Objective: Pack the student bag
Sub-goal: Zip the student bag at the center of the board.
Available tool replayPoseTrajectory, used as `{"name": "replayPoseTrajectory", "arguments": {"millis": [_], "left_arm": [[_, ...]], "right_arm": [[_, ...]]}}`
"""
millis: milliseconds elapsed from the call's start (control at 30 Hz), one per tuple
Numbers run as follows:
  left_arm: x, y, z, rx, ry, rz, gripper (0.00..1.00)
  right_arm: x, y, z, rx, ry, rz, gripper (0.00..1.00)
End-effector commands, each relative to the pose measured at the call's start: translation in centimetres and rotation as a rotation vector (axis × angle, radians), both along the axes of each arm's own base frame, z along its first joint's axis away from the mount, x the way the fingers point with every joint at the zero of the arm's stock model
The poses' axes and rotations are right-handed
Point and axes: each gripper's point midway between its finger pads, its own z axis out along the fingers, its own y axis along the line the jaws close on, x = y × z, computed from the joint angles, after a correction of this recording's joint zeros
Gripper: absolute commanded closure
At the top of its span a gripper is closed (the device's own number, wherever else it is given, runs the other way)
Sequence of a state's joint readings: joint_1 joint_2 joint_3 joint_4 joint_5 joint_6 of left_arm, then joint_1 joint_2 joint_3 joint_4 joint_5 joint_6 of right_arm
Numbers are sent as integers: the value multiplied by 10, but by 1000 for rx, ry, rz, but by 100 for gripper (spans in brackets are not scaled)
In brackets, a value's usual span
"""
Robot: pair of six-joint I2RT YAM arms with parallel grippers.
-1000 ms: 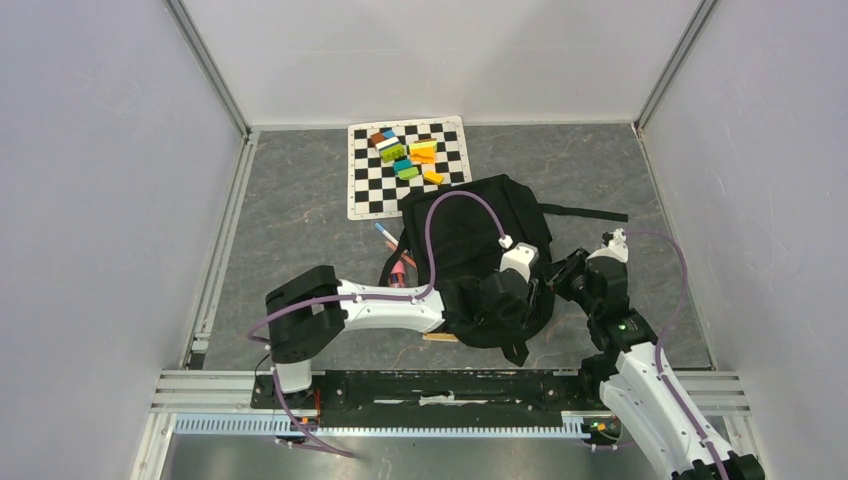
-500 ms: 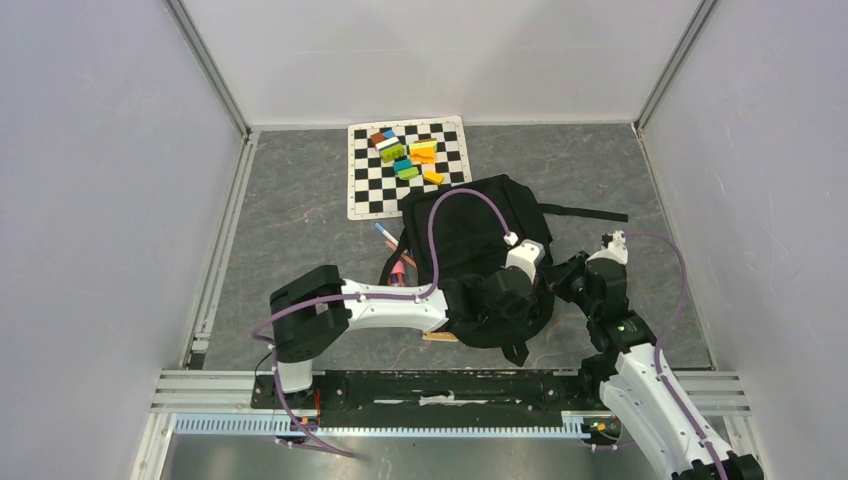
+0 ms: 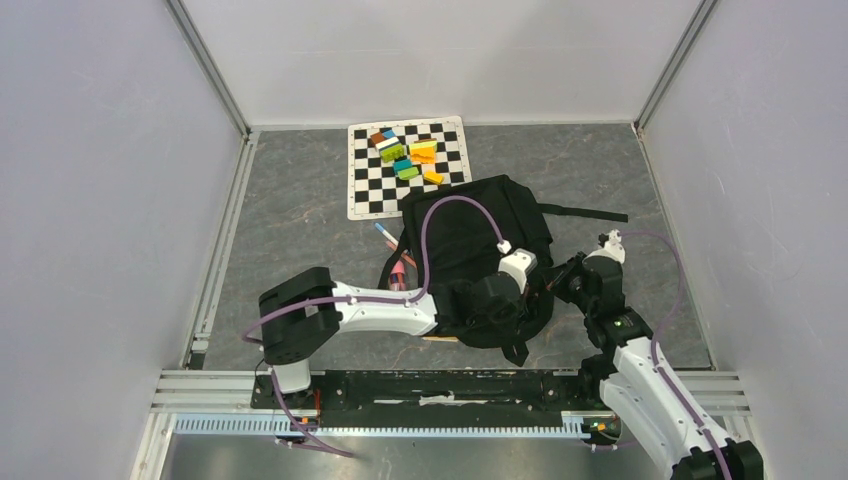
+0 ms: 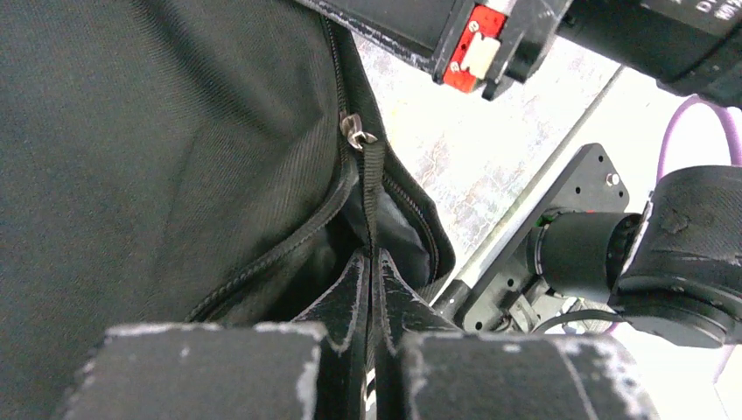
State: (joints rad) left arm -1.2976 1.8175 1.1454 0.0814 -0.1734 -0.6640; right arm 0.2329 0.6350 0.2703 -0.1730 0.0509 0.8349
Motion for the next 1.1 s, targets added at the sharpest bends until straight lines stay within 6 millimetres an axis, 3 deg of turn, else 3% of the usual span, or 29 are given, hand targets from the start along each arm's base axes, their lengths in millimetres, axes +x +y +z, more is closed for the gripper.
{"name": "replayPoseTrajectory", "arguments": {"millis": [0, 500, 667, 1067], "left_arm": [[-8, 8, 29, -47, -26, -36, 98], [-42, 33, 38, -85, 18, -157, 98], [-51, 43, 26, -61, 22, -198, 98], [-56, 88, 4, 14, 27, -162, 98]], "right_arm": [[17, -7, 24, -33, -81, -35, 100], [27, -18, 23, -79, -82, -91, 100], [32, -20, 26, -85, -91, -106, 100], [44, -25, 43, -135, -115, -121, 100]]}}
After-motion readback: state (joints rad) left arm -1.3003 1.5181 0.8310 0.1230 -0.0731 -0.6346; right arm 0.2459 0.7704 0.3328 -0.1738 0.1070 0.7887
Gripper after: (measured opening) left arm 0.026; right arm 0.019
